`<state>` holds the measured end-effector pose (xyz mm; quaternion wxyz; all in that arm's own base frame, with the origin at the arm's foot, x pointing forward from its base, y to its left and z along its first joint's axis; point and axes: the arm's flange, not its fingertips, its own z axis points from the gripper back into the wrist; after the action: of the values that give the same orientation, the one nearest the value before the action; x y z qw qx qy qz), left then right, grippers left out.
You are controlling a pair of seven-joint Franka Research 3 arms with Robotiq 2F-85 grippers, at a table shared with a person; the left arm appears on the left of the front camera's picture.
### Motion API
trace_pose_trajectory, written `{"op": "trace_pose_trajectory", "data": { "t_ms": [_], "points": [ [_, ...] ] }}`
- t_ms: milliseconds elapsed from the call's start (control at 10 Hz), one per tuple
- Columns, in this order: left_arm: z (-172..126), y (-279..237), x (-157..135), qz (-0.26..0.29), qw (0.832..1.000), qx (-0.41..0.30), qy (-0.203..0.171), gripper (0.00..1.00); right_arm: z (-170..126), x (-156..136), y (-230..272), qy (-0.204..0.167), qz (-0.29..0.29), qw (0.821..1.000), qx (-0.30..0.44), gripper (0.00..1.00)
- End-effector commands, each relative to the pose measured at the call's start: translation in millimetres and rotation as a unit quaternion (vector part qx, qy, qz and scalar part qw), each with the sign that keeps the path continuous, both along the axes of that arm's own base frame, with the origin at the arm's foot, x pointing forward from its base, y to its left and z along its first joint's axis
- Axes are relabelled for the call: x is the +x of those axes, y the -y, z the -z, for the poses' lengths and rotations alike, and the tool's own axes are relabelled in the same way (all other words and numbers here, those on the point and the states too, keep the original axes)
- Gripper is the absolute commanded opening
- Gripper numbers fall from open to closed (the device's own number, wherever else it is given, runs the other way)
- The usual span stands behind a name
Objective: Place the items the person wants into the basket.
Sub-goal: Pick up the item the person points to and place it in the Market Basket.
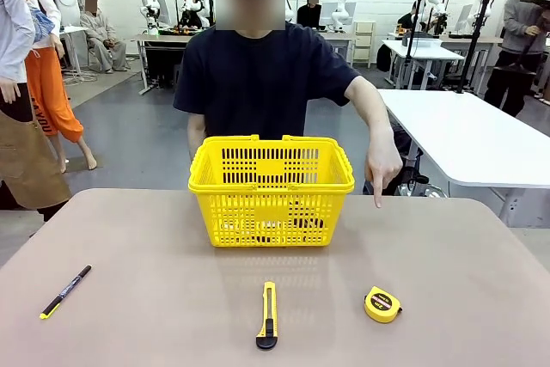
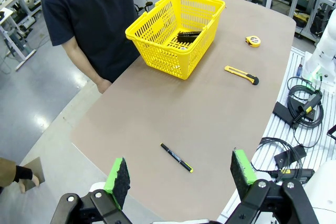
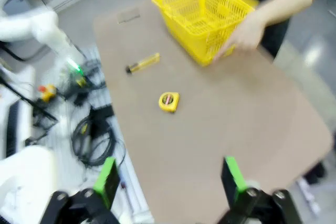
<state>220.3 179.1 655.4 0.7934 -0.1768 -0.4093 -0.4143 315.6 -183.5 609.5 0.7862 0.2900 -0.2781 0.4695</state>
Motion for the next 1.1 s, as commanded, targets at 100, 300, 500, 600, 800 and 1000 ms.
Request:
{"op": "trace_pose_trajectory", "data": {
  "t_ms": [100,300,500,600,800,1000],
  "points": [
    [0,-1,0,0.005,1.0,-0.003,0.004,1.0,40,38,-121,-0.113,0.053,0.985,-0.123,1.0],
    [0,-1,0,0.005,1.0,-0.003,0.004,1.0,81,57,-169,-0.163,0.082,0.969,-0.165,1.0],
    [0,-1,0,0.005,1.0,-0.003,0.004,1.0,128,69,-202,-0.191,0.112,0.952,-0.211,1.0],
    [0,-1,0,0.005,1.0,-0.003,0.004,1.0,144,70,-208,-0.198,0.115,0.948,-0.22,1.0],
    [0,-1,0,0.005,1.0,-0.003,0.004,1.0,165,75,-214,-0.195,0.139,0.948,-0.21,1.0],
    [0,-1,0,0.005,1.0,-0.003,0.004,1.0,163,72,-215,-0.202,0.114,0.949,-0.213,1.0]
  ]
}}
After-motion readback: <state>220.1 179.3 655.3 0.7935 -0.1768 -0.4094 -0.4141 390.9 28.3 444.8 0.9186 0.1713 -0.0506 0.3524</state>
